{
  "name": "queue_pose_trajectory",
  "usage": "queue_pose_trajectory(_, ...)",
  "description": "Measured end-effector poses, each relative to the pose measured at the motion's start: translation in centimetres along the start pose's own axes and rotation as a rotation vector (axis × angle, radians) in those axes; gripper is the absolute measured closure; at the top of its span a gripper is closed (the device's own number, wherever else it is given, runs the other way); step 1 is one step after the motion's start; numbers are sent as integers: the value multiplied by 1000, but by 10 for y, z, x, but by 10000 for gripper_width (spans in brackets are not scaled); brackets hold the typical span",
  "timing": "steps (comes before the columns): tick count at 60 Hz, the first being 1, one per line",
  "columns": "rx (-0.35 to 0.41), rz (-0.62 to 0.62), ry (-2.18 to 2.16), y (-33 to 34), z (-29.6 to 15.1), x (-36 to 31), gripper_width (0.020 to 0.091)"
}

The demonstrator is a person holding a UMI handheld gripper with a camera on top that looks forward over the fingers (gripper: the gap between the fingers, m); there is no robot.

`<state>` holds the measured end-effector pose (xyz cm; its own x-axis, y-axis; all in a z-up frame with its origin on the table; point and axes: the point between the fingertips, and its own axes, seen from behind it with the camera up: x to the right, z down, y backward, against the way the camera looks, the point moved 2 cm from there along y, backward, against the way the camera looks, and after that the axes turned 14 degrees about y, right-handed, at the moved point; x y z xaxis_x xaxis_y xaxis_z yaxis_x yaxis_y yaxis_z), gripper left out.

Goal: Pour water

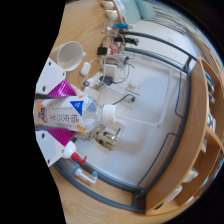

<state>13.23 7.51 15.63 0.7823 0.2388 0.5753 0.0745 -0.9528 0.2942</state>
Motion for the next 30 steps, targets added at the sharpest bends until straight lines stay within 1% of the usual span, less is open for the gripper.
queue_pose_trajectory(6, 30, -31, -175, -9, 6, -4, 741)
queue_pose_trajectory(7, 35, -15, -199, -8, 5, -10, 740)
queue_pose_trajectory(11, 67, -23, -245, -16, 7, -8, 741)
queue_pose_trajectory(18, 80, -37, -320, -25, 14, -15, 740)
queue_pose_trajectory(23, 69, -37, -346, -29, 26, -24, 738)
queue_pose_trajectory(24, 60, -38, -351, -31, 31, -27, 699)
queue_pose_trajectory(25, 76, -29, -356, -29, 29, -25, 726)
queue_pose_trajectory(26, 94, -15, -357, -30, 30, -24, 729)
queue_pose_trajectory(27, 84, -11, -356, -29, 32, -25, 727)
queue_pose_trajectory(30, 92, -1, -361, -26, 32, -23, 726)
